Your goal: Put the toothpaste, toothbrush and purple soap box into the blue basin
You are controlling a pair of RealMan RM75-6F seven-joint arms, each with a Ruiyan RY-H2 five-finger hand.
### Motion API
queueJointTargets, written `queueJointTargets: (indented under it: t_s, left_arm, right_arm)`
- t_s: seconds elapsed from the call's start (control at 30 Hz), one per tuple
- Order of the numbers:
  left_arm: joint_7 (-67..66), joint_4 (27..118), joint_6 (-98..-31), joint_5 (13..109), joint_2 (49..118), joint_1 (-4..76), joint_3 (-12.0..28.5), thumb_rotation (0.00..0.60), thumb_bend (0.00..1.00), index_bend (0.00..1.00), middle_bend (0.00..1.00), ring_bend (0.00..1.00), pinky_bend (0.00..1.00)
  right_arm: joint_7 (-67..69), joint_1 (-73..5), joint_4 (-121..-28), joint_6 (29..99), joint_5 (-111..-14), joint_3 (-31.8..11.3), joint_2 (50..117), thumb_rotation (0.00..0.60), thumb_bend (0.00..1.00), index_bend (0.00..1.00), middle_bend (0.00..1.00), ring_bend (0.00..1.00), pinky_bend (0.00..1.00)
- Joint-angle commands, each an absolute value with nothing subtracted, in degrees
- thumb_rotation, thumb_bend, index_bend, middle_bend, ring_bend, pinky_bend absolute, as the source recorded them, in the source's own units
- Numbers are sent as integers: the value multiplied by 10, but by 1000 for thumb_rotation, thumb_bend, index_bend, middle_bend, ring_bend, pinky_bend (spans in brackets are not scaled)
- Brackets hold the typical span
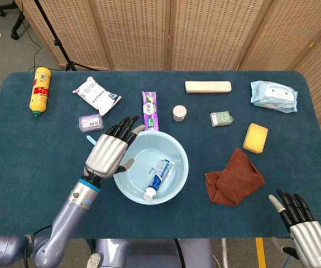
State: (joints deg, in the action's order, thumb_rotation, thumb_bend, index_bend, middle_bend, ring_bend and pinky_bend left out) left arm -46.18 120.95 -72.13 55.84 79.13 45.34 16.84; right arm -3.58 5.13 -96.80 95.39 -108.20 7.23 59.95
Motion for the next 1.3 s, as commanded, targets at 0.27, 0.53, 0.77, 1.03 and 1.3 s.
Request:
queueJointTargets:
  t_s: [0.27,0.53,0.77,1.03,1.3]
  left_arm:
    - [-459,1231,-616,486,604,442,110,600,267,141,0,0,211]
    - [-438,1196,-579,464,567,453,88,600,279,254,0,0,211]
    - [-429,1162,-581,459,585,460,76,600,287,277,0,0,211]
    - [-439,1101,-592,446,637,469,56,600,298,341,0,0,211]
    - [-437,1036,-605,431,698,474,50,600,302,359,0,0,211]
  right_arm:
    - [-46,52,-969,949,-1085,74,603,600,131,0,0,0,0]
    - [-52,51,-969,946,-1085,75,605,600,131,0,0,0,0]
    - [-52,51,-968,945,-1083,75,605,600,131,0,0,0,0]
    - [-52,51,-967,944,-1083,74,606,600,131,0,0,0,0]
    - [-53,50,-967,942,-1080,74,607,600,131,0,0,0,0]
